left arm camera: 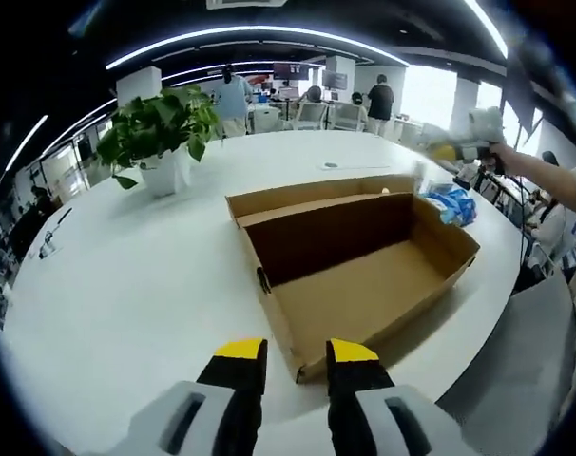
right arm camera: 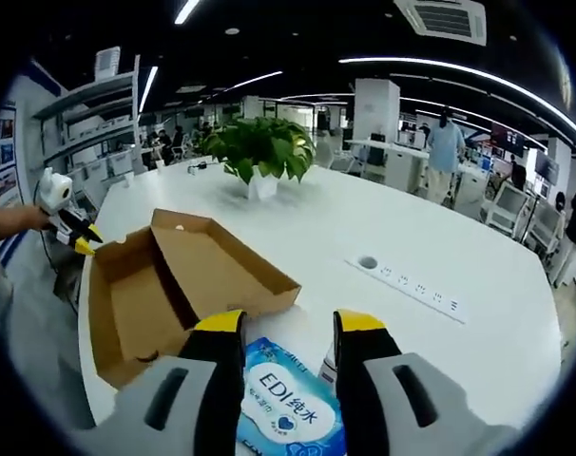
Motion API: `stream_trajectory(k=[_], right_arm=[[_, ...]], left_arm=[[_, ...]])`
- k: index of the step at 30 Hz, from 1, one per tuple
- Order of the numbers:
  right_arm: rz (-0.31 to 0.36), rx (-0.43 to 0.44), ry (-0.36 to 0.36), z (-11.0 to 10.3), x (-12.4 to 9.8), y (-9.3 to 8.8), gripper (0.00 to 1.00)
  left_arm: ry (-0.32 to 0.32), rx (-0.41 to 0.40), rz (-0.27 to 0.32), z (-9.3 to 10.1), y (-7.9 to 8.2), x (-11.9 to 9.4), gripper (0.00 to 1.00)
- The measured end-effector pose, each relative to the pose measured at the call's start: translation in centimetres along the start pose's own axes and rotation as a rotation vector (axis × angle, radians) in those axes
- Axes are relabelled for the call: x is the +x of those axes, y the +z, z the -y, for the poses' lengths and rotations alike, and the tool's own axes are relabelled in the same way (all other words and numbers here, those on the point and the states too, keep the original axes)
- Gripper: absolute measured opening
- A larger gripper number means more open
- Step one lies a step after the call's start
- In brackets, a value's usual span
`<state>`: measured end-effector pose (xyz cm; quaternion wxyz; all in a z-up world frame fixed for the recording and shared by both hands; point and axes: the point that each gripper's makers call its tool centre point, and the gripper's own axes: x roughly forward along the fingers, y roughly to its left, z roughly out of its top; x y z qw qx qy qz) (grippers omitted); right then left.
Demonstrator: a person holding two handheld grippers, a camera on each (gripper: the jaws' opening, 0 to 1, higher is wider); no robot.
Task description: Operate the shoe box by opening the lid, removing the specified soft item, and placing it in the target area until the item is outside and the box remains undamaged.
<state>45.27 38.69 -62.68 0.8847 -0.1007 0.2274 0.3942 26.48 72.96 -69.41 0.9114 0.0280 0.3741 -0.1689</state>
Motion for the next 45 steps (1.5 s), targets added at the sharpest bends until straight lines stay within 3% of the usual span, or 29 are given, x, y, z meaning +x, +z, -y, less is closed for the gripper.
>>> stream_trajectory(k=[7,11,24,36,45], right_arm=[[-0.046,0.037,0.029,-1.6,1.8,0.1,0.30],[-0.071,0.049,0.040,-2.0,3.0,-0.1,0.29],[-0.166,0.187,-0.006,-1.2,7.3,-1.2,0.23],[-0.239,0.285,-0.006,-2.5,9.1,-2.5,0.21],[-0.323,0.336,-0.071,-2.4,10.3,-2.7,0.18]], left_arm=[[0.023,-0.097,-0.017,-0.6,-0.4,0.2,0.11],[0.003,-0.152,-0.020,-0.2,-0.5,0.4,0.06],[0.029,-0.166,-0.037,-0.1,-0.8,0.5,0.05],[0.040,-0.155,-0.038,-0.1,-0.8,0.5,0.05],[0.039,-0.156,-0.035,-0.1,-0.8,0.5,0.05]])
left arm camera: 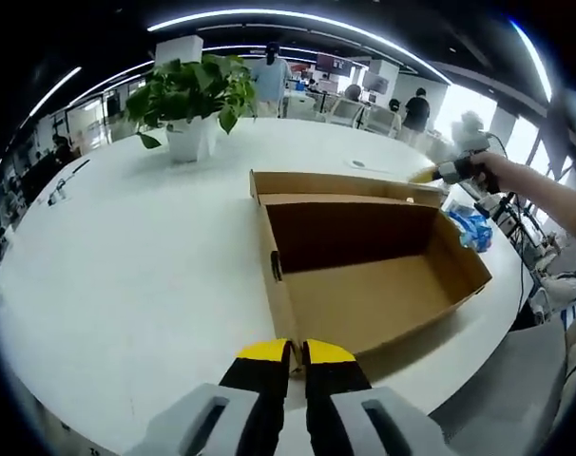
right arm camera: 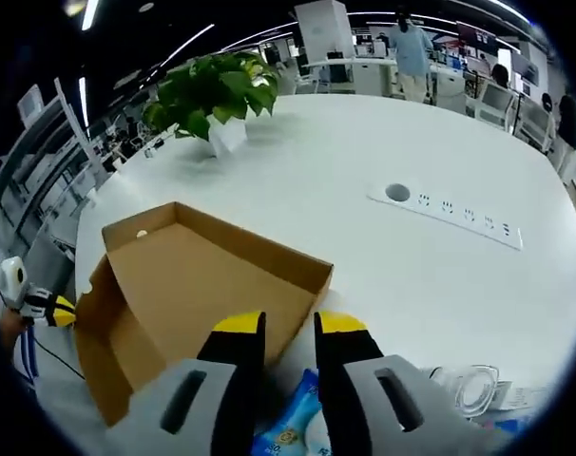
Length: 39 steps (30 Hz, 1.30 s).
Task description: Operate the shoe box by opening the lid, removing the specified soft item, and placing it in the target area until the item is outside and the box remains undamaged.
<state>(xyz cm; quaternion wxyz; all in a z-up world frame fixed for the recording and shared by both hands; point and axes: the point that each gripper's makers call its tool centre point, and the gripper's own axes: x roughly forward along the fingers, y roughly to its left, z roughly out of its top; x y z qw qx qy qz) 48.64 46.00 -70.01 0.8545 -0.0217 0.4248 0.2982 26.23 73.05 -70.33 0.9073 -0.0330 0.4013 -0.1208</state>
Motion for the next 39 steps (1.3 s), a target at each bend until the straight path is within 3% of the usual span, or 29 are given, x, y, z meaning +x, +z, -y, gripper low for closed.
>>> stream_trajectory(k=[10,11,14,39], right_arm=[[-0.110,0.065,-0.053,2.3,3.0,-0.8,0.12],[-0.128,0.106,-0.054,2.3,3.2,-1.1,0.10],[-0.124,0.143,-0.055,2.5,3.5,-0.8,0.05],[-0.043,0.095,-0.077,2.1,0.8,0.9,0.01]], left_arm=[[0.000,-0.007,0.004,0.0,0.0,0.0,0.05],[0.001,-0.007,0.004,0.0,0.1,0.0,0.05],[0.000,-0.014,0.005,-0.1,0.1,0.0,0.05],[0.010,0.002,0.001,-0.3,0.2,0.4,0.05]])
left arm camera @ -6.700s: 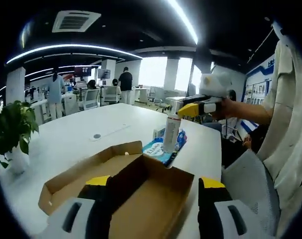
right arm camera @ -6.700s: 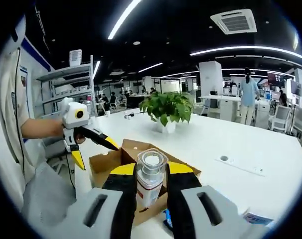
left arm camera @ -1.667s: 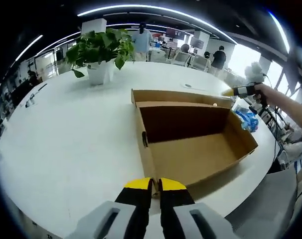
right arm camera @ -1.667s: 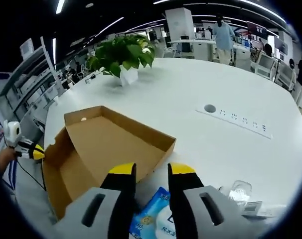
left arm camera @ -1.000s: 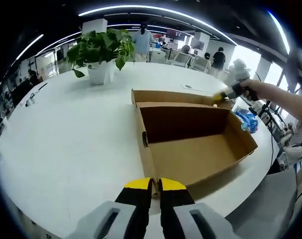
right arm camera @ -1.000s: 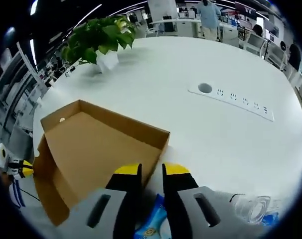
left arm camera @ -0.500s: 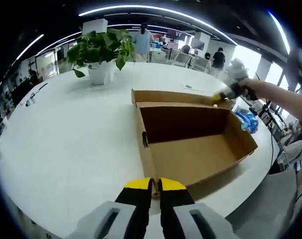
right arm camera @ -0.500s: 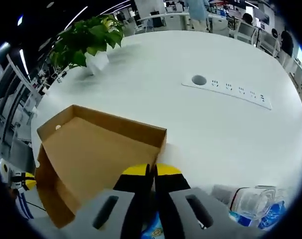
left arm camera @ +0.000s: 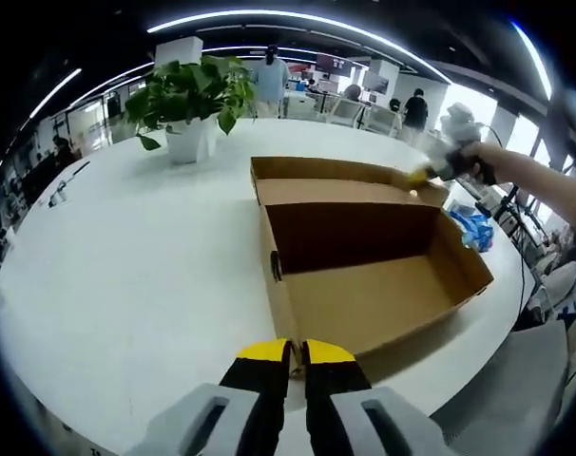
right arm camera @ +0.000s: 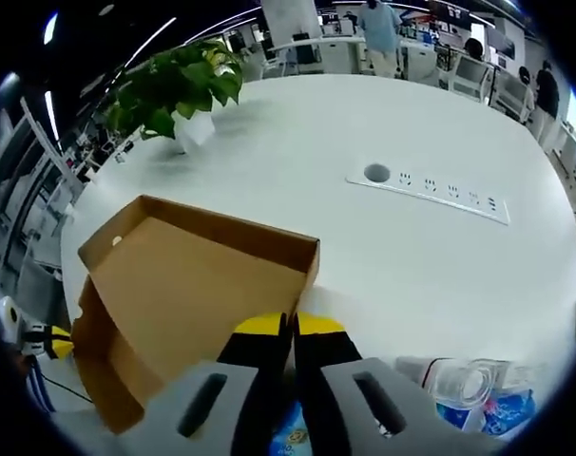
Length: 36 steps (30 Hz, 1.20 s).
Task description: Operate the shoe box by opening the lid, removing the specified soft item, and placing it in the target area until the item is outside and the box remains undamaged.
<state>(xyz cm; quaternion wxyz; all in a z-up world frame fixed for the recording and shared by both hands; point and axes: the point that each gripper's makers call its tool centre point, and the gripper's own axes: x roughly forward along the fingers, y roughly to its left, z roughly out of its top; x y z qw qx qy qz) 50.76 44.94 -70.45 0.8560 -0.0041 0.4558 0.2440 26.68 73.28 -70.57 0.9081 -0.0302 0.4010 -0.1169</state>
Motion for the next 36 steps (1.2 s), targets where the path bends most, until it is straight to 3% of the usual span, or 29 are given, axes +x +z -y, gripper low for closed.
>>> stream_trajectory(k=[11,21,36], right_arm=[[0.067,-0.047,0.002,-0.8,-2.1,1.2,0.01],[0.150,-0.090,0.016,-2.7,-5.5,1.9,0.00],[0.239,-0.121,0.032,-4.4,-9.2,1.6,0.00]], left_arm=[[0.005,0.008,-0.002,-0.2,-0.1,0.1,0.05],[0.012,0.016,0.006,0.1,-0.1,0.0,0.05],[0.010,0.032,0.000,0.7,0.0,-0.2,0.05]])
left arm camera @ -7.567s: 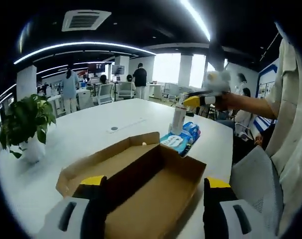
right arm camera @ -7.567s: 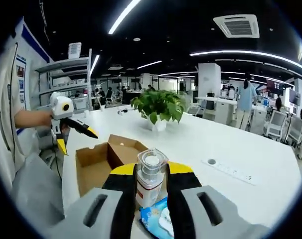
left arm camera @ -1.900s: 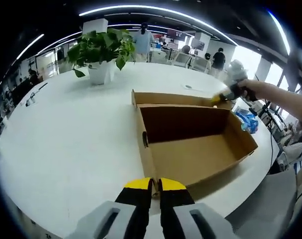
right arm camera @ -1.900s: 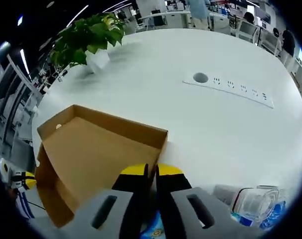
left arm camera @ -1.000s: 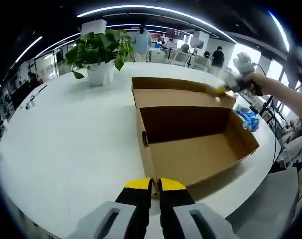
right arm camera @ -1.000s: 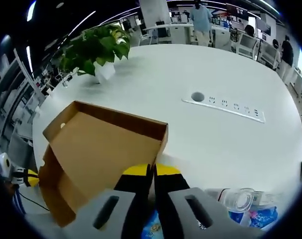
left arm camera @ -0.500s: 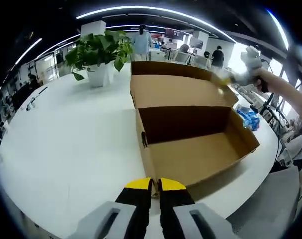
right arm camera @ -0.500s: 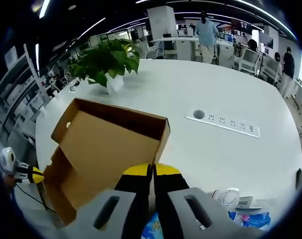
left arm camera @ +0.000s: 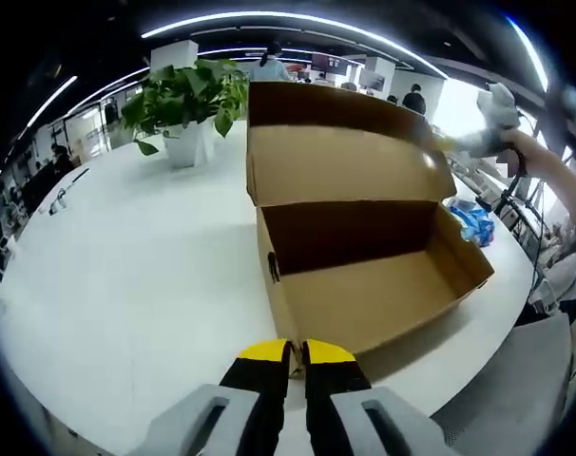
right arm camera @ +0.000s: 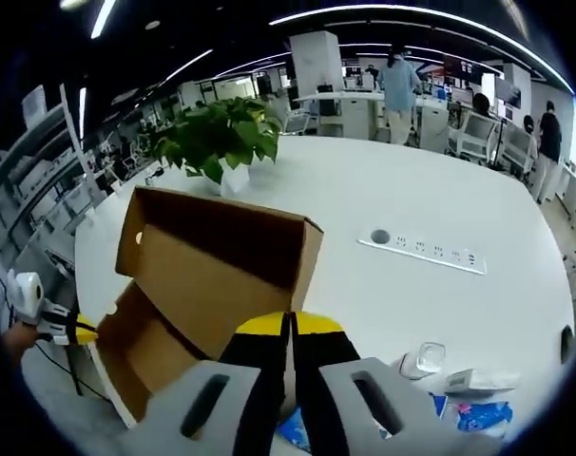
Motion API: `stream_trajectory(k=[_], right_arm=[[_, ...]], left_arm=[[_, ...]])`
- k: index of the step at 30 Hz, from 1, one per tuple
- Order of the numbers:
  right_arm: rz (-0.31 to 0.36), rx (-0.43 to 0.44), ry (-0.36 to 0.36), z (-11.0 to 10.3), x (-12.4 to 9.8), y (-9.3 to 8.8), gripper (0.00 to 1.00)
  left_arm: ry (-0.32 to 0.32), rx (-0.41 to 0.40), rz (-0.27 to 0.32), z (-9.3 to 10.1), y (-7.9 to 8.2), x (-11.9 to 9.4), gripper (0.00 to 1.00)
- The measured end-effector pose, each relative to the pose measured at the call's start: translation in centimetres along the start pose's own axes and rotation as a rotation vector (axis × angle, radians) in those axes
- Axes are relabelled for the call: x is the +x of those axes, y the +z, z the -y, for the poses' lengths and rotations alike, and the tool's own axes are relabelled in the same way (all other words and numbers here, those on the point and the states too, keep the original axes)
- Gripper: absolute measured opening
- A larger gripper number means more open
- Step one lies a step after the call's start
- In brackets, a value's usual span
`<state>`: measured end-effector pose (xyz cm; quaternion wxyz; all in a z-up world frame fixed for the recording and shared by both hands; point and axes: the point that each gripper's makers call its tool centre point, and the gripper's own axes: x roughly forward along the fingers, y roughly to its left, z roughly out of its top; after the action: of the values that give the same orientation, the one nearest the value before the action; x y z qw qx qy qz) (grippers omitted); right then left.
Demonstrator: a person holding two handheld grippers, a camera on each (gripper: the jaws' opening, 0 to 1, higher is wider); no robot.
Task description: Operate the shoe box by opening the lid, removing the specified soft item, and placing it in the target area until the item is outside and the box remains undamaged.
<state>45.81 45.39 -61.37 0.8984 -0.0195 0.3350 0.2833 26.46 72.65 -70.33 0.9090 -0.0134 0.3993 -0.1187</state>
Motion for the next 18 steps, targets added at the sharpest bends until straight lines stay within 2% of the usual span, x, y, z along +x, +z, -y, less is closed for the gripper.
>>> stream_trajectory(k=[18], right_arm=[[0.068,-0.005,0.000,-1.0,-2.5,-1.1,0.00]], left_arm=[[0.006,-0.014,0.016,0.0,0.0,-0.1,0.05]])
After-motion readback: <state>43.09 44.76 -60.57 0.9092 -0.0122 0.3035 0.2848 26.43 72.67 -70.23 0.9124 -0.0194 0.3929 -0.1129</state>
